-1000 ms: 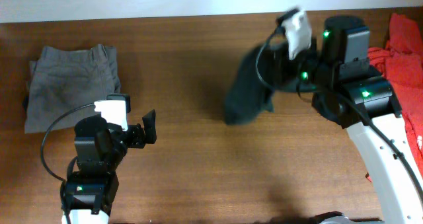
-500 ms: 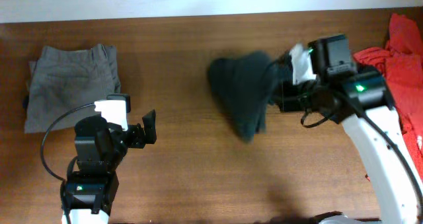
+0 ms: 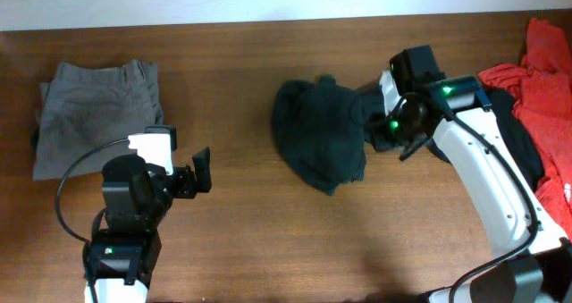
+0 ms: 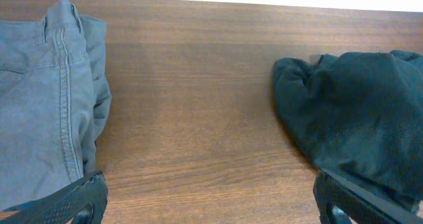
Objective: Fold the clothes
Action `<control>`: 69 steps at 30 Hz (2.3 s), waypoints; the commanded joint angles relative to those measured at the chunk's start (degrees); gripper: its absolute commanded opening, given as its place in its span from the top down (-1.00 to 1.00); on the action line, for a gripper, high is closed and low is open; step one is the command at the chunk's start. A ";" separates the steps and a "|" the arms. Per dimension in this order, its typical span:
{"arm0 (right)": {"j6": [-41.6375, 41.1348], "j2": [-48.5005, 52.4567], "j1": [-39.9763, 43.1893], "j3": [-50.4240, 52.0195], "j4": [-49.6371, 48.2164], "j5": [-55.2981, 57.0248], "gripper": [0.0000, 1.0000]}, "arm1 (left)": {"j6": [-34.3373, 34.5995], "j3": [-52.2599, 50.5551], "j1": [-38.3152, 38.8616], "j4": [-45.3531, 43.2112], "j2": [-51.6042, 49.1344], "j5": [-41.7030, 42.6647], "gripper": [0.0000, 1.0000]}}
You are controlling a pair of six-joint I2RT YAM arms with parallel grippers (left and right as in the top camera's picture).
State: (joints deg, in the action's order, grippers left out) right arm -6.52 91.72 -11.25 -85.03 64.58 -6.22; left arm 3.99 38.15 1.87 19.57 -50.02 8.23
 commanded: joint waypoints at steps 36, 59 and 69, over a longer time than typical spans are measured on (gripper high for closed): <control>4.52 30.53 -11.08 -0.13 -37.53 -0.59 -0.48 | 0.33 1.22 0.22 2.19 -0.17 -0.48 -0.98; 9.46 15.78 -13.18 -27.96 6.12 -9.51 0.93 | 0.31 1.22 0.22 1.33 -0.24 -0.55 -0.98; 17.31 14.62 -12.57 -28.11 14.73 -7.96 0.92 | 0.35 1.22 0.22 -3.74 -3.67 -0.09 -0.98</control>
State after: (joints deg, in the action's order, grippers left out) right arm 3.20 105.75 -23.75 -113.23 79.33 -8.08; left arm 3.99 38.15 1.87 17.39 -52.27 8.12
